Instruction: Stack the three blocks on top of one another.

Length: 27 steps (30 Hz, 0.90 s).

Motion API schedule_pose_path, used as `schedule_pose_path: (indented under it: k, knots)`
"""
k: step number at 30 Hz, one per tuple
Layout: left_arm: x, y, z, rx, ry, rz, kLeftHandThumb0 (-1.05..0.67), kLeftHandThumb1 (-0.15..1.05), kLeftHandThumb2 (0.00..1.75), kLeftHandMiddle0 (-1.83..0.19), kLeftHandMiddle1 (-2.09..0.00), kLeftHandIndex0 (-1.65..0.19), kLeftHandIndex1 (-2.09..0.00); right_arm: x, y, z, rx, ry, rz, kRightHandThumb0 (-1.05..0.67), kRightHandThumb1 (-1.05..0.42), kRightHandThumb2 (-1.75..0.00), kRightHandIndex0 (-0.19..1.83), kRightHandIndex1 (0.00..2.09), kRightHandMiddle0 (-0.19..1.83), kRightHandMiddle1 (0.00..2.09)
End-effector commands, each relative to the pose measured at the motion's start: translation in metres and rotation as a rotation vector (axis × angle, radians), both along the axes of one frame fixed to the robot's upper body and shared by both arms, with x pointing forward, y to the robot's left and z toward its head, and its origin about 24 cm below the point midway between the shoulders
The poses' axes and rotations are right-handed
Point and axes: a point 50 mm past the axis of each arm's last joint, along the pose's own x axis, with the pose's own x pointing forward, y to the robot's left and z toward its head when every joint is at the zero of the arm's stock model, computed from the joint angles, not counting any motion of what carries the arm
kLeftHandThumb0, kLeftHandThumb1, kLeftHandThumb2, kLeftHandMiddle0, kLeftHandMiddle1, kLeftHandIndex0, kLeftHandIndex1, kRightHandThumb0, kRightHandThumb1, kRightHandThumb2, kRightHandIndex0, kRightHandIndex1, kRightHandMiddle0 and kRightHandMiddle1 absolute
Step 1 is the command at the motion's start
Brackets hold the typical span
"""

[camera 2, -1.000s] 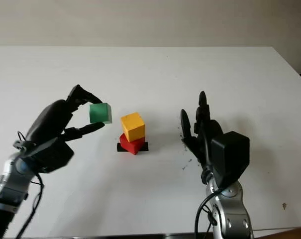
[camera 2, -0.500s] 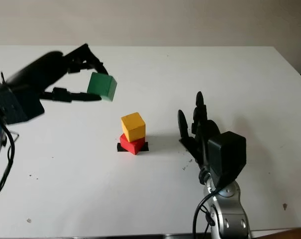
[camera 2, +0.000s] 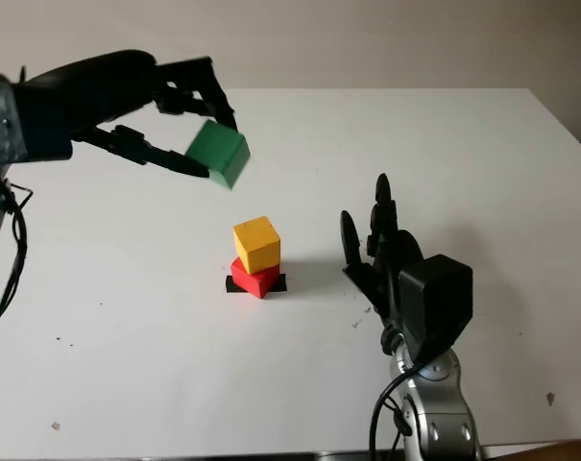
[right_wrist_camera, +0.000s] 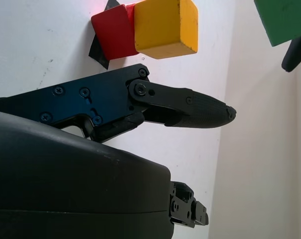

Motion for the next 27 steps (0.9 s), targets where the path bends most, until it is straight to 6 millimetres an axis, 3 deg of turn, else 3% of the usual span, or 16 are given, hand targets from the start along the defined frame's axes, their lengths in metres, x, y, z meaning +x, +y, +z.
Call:
schedule_pose_path:
  k: [1,3,7,9,13,16,27]
  knots:
    - [0.001,-0.007,0.01,-0.01,0.006,-0.028,-0.44,1.05,0.14,-0.39,-0.05,-0.4,-1.26,0.001,0.0,0.004,0.001,-0.027,0.001,-0.64,-1.05,-0.57,-0.19,0.0,-0.18,0.03]
    - [0.001,-0.01,0.008,-0.028,0.052,-0.043,-0.44,1.05,0.14,-0.39,-0.05,-0.4,-1.27,0.001,0.0,0.004,0.004,-0.028,0.002,-0.65,-1.05,-0.57,-0.19,0.0,-0.19,0.04]
    - [0.003,-0.017,-0.001,-0.043,0.148,-0.061,-0.43,1.05,0.17,-0.35,-0.04,-0.24,-1.65,0.001,0.0,0.004,-0.006,-0.027,-0.001,-0.66,-1.05,-0.57,-0.19,0.0,-0.19,0.04]
    - [0.005,-0.02,-0.009,-0.047,0.181,-0.071,-0.43,1.05,0.18,-0.31,-0.04,-0.2,-1.73,0.001,0.0,0.004,-0.006,-0.028,-0.001,-0.65,-1.05,-0.57,-0.19,0.0,-0.19,0.04]
    - [0.007,-0.025,-0.023,-0.048,0.23,-0.089,-0.39,1.05,0.18,-0.25,-0.03,-0.18,-1.67,0.002,0.001,0.004,-0.003,-0.031,-0.004,-0.65,-1.05,-0.56,-0.19,0.0,-0.18,0.05]
    - [0.006,-0.028,-0.029,-0.009,0.222,-0.092,-0.41,1.05,0.21,-0.22,-0.04,-0.16,-1.82,0.002,0.001,0.004,-0.014,-0.028,-0.006,-0.67,-1.05,-0.56,-0.19,0.0,-0.18,0.05]
    - [0.006,-0.029,-0.035,0.0,0.23,-0.126,-0.44,1.05,0.27,-0.22,-0.05,-0.15,-1.86,0.0,0.002,0.002,0.004,-0.023,-0.005,-0.66,-1.05,-0.56,-0.19,0.0,-0.19,0.05]
